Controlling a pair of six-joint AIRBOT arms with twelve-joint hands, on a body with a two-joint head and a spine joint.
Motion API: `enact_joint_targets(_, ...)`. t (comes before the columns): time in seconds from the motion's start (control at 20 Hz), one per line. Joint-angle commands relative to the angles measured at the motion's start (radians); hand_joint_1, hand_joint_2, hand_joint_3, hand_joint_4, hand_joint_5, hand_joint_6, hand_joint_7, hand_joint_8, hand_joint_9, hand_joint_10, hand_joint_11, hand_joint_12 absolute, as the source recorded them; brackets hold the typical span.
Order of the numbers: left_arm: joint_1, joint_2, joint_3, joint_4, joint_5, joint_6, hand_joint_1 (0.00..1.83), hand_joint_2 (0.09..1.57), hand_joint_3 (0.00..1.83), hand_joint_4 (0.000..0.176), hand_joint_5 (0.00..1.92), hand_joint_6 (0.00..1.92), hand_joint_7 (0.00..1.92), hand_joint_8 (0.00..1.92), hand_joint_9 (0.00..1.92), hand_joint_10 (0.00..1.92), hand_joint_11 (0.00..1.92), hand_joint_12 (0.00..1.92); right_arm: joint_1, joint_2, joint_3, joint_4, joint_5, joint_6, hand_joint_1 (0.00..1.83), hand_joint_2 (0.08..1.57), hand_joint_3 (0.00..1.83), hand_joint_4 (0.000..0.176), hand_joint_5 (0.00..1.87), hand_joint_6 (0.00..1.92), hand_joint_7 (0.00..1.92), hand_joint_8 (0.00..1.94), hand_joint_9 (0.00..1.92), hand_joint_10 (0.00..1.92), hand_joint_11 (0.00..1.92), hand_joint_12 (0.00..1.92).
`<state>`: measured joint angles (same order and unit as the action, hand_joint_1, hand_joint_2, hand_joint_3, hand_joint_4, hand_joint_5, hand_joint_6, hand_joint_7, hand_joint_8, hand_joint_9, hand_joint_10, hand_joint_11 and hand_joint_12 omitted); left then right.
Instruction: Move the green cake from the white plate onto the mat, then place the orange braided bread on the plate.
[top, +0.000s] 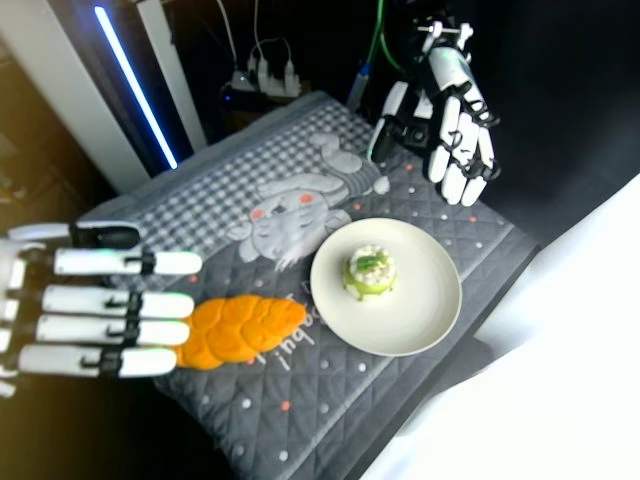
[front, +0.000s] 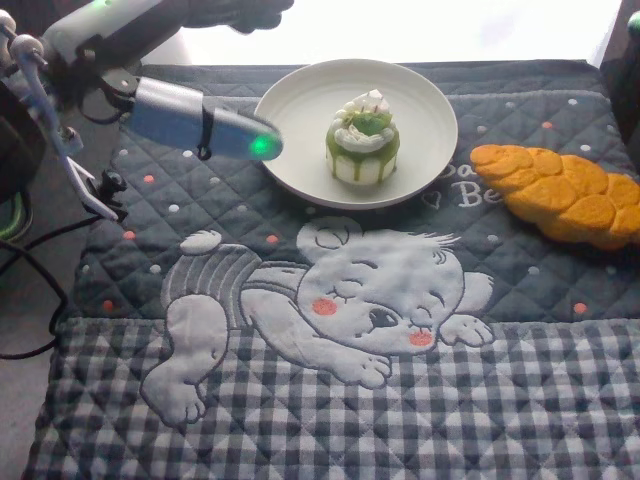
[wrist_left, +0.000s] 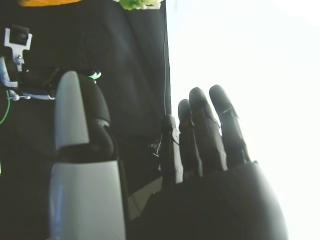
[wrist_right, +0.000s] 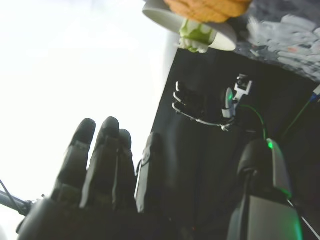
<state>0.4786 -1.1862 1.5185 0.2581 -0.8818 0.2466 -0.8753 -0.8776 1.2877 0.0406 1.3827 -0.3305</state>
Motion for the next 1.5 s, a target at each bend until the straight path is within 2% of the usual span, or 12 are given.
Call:
enact_joint_targets(0.0, -0.007, 0.005, -0.002, -0.04, -0.119, -0.005, 0.86, 0.79, 0.0, 0.092, 0.26, 0.0, 0.41, 0.0, 0.5, 0.03, 0.03, 1.27, 0.011, 0.009, 0.0, 0.039, 0.127, 0.004, 0.8, 0.64, 0.41, 0.118, 0.11, 0.0, 0.13, 0.0, 0.12, 0.0, 0.0, 0.35)
enact_joint_targets(0.25, -0.007, -0.014, 0.004, -0.073, -0.129, -0.001, 0.88, 0.81, 0.0, 0.07, 0.33, 0.0, 0.42, 0.0, 0.5, 0.0, 0.04, 1.17, 0.012, 0.007, -0.012, 0.028, 0.134, 0.003, 0.79, 0.64, 0.41, 0.108, 0.13, 0.0, 0.16, 0.0, 0.13, 0.0, 0.0, 0.37)
enact_joint_targets(0.45, -0.055, -0.071, 0.057, -0.049, -0.061, -0.004, 0.93, 0.79, 0.0, 0.093, 0.33, 0.0, 0.44, 0.0, 0.49, 0.0, 0.08, 1.03, 0.013, 0.0, -0.012, 0.021, 0.141, -0.006, 0.82, 0.5, 0.61, 0.048, 0.15, 0.0, 0.17, 0.0, 0.19, 0.0, 0.0, 0.54)
enact_joint_targets(0.7, -0.13, -0.141, 0.124, 0.053, 0.045, -0.073, 0.92, 0.75, 0.0, 0.121, 0.37, 0.0, 0.46, 0.0, 0.49, 0.0, 0.3, 0.64, 0.013, -0.002, -0.015, 0.021, 0.156, -0.007, 0.79, 0.42, 0.77, 0.057, 0.16, 0.0, 0.17, 0.0, 0.17, 0.0, 0.0, 0.53)
enact_joint_targets(0.85, -0.16, -0.197, 0.177, 0.135, 0.12, -0.135, 0.87, 0.78, 0.0, 0.127, 0.36, 0.0, 0.46, 0.0, 0.48, 0.0, 0.26, 0.53, 0.013, -0.002, -0.016, 0.028, 0.192, -0.008, 0.78, 0.43, 0.81, 0.091, 0.15, 0.0, 0.15, 0.0, 0.11, 0.0, 0.0, 0.36)
enact_joint_targets(0.9, -0.162, -0.218, 0.203, 0.165, 0.141, -0.17, 0.85, 0.78, 0.0, 0.127, 0.37, 0.0, 0.48, 0.01, 0.48, 0.0, 0.26, 0.52, 0.013, -0.002, -0.017, 0.031, 0.205, -0.008, 0.77, 0.44, 0.8, 0.08, 0.14, 0.0, 0.16, 0.0, 0.12, 0.0, 0.0, 0.42)
enact_joint_targets(1.0, -0.169, -0.243, 0.236, 0.217, 0.182, -0.206, 0.85, 0.78, 0.0, 0.133, 0.39, 0.0, 0.51, 0.0, 0.49, 0.0, 0.25, 0.47, 0.013, -0.002, -0.018, 0.036, 0.221, -0.01, 0.72, 0.46, 0.77, 0.101, 0.16, 0.0, 0.2, 0.0, 0.15, 0.01, 0.0, 0.58)
enact_joint_targets(1.15, -0.187, -0.259, 0.253, 0.333, 0.255, -0.245, 0.82, 0.79, 0.0, 0.174, 0.31, 0.0, 0.47, 0.0, 0.44, 0.0, 0.25, 0.6, 0.013, -0.002, -0.024, 0.037, 0.234, -0.02, 0.66, 0.51, 0.72, 0.123, 0.16, 0.0, 0.16, 0.0, 0.12, 0.0, 0.0, 0.48)
enact_joint_targets(1.2, -0.193, -0.262, 0.253, 0.369, 0.279, -0.251, 0.85, 0.78, 0.0, 0.137, 0.33, 0.01, 0.49, 0.01, 0.49, 0.02, 0.28, 0.61, 0.013, -0.002, -0.025, 0.037, 0.236, -0.021, 0.65, 0.51, 0.71, 0.135, 0.18, 0.0, 0.18, 0.0, 0.13, 0.0, 0.0, 0.52)
enact_joint_targets(1.25, -0.196, -0.266, 0.254, 0.391, 0.294, -0.254, 0.87, 0.76, 0.0, 0.129, 0.35, 0.0, 0.52, 0.0, 0.51, 0.01, 0.29, 0.57, 0.013, -0.002, -0.027, 0.037, 0.237, -0.021, 0.66, 0.52, 0.69, 0.145, 0.19, 0.0, 0.18, 0.0, 0.12, 0.0, 0.0, 0.49)
enact_joint_targets(1.35, -0.2, -0.276, 0.261, 0.427, 0.313, -0.271, 0.86, 0.76, 0.0, 0.132, 0.37, 0.0, 0.53, 0.0, 0.52, 0.01, 0.34, 0.57, 0.013, -0.002, -0.029, 0.037, 0.237, -0.021, 0.66, 0.51, 0.66, 0.134, 0.21, 0.0, 0.21, 0.0, 0.13, 0.0, 0.0, 0.59)
enact_joint_targets(1.45, -0.2, -0.289, 0.271, 0.461, 0.32, -0.297, 0.84, 0.76, 0.0, 0.13, 0.35, 0.0, 0.51, 0.0, 0.49, 0.0, 0.2, 0.51, 0.013, -0.002, -0.031, 0.037, 0.237, -0.021, 0.67, 0.53, 0.64, 0.148, 0.22, 0.0, 0.22, 0.0, 0.13, 0.0, 0.0, 0.62)
